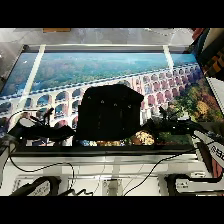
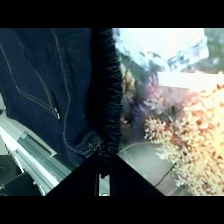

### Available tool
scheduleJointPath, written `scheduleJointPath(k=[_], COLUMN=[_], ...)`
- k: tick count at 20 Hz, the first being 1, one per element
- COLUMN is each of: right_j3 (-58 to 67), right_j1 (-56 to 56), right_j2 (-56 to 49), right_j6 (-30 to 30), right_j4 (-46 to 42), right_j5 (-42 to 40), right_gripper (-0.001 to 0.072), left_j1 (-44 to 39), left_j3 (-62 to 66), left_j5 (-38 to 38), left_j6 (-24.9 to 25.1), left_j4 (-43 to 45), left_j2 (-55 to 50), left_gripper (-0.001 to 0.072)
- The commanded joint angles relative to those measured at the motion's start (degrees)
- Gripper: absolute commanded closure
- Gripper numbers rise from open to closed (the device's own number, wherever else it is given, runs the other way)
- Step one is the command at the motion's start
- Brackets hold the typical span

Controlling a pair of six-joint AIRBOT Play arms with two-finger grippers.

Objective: Fold the clothes and pants, and hang the long-sleeved shirts on hangers.

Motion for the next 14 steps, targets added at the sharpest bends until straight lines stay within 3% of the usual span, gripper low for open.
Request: scheduleJointPath(k=[1,4,6,7,8,9,10,14], right_j3=[0.04,0.04,0.04,0.04,0.04,0.13,0.55,4.76], right_j1=[-0.04,-0.04,-0.04,-0.04,-0.04,-0.04,-0.04,-0.04], right_j2=[0.04,0.04,0.04,0.07,0.07,0.07,0.07,2.36], right_j6=[-0.09,-0.17,-0.46,-1.2,-1.64,-1.7,-2.67,-4.48], right_j4=[0.15,0.15,0.13,0.15,0.15,0.13,0.17,0.15], right_j5=[1.11,1.07,0.85,0.87,1.03,1.38,2.38,7.61], right_gripper=[0.067,0.067,0.067,0.067,0.067,0.067,0.067,0.0671], left_j1=[-0.02,-1.14,-2.45,-3.41,-4.5,-5.55,-6.67,-7.91], left_j3=[-0.09,-0.09,-0.09,-0.09,-0.09,-0.09,-0.07,2.54], left_j5=[0.31,0.81,3.45,4.59,4.83,4.81,4.81,3.87], left_j6=[3.96,6.75,7.3,8.57,10.32,11.02,11.02,11.58], left_j4=[-2.78,-4.66,-8.61,-10.93,-12.7,-13.25,-13.29,-17.0], left_j2=[-6.8,-9.14,-9.66,-9.68,-9.68,-9.66,-9.64,-8.85], left_gripper=[0.0135,0.0144,0.0224,0.0224,0.0307,0.0595,0.0684,0.0684])
